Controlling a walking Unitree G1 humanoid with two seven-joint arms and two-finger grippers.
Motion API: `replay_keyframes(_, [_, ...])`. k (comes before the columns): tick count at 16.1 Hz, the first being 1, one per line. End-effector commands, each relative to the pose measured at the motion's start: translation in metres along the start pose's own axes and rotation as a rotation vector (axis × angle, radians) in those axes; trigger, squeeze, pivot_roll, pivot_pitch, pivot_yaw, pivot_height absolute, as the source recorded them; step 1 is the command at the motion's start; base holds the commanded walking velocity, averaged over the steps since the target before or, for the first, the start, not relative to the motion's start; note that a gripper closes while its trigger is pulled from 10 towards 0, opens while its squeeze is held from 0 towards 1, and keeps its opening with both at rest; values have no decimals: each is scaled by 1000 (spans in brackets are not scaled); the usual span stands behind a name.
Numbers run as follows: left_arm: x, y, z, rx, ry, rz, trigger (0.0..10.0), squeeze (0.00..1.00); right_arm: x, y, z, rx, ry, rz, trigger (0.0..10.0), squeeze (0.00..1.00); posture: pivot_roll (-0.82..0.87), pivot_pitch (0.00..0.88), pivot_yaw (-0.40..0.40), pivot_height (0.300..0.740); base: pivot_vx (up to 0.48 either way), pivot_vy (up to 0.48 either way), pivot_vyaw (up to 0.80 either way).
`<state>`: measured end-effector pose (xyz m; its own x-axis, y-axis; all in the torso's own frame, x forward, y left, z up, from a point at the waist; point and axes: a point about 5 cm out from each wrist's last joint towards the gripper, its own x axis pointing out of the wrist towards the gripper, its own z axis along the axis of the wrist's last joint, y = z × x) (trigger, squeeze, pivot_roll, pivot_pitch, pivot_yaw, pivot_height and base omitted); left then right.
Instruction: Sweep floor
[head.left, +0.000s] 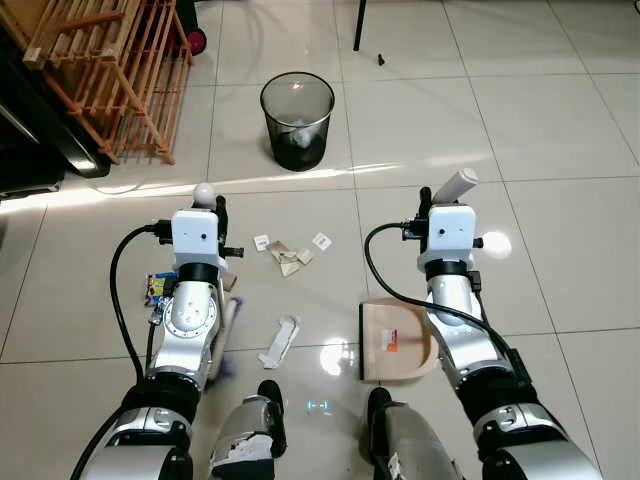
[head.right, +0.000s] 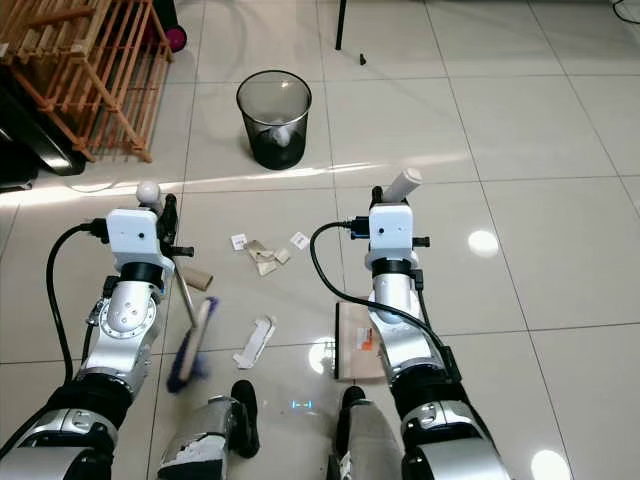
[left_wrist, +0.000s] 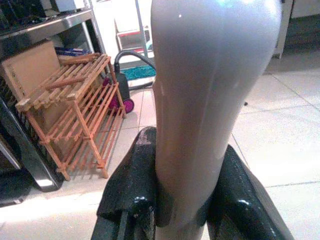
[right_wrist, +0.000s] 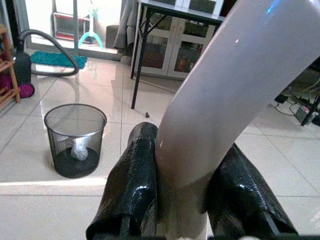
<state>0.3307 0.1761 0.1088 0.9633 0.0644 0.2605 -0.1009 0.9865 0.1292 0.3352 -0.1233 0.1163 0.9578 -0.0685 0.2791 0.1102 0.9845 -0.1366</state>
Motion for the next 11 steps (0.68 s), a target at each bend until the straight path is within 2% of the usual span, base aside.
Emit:
replay_keyframes(1, [-1, -2, -3, -65, 22, 41, 10000, 0, -4, 6, 2, 93, 8, -18, 10000, 0, 1, 375, 24, 740, 0, 0, 0])
replay_keyframes(3, [3, -3, 1, -79, 8, 55, 10000, 0, -5, 9, 6, 106, -9, -1, 10000, 0, -1, 372, 22, 740, 0, 0, 0])
replay_keyframes(7, [16, -7, 16, -166, -38, 84, 10000, 0, -11, 12, 13, 128, -41, 16, 10000, 0, -7, 364, 20, 740, 0, 0, 0])
replay_keyframes(10, [17, -16, 20, -217, -43, 70, 10000, 0, -13, 15, 7, 111, -13, 27, 10000, 0, 1, 356, 19, 740, 0, 0, 0])
replay_keyframes(11, [17, -20, 21, -261, -43, 62, 10000, 0, -13, 15, 8, 98, -14, 29, 10000, 0, 1, 356, 19, 740, 0, 0, 0])
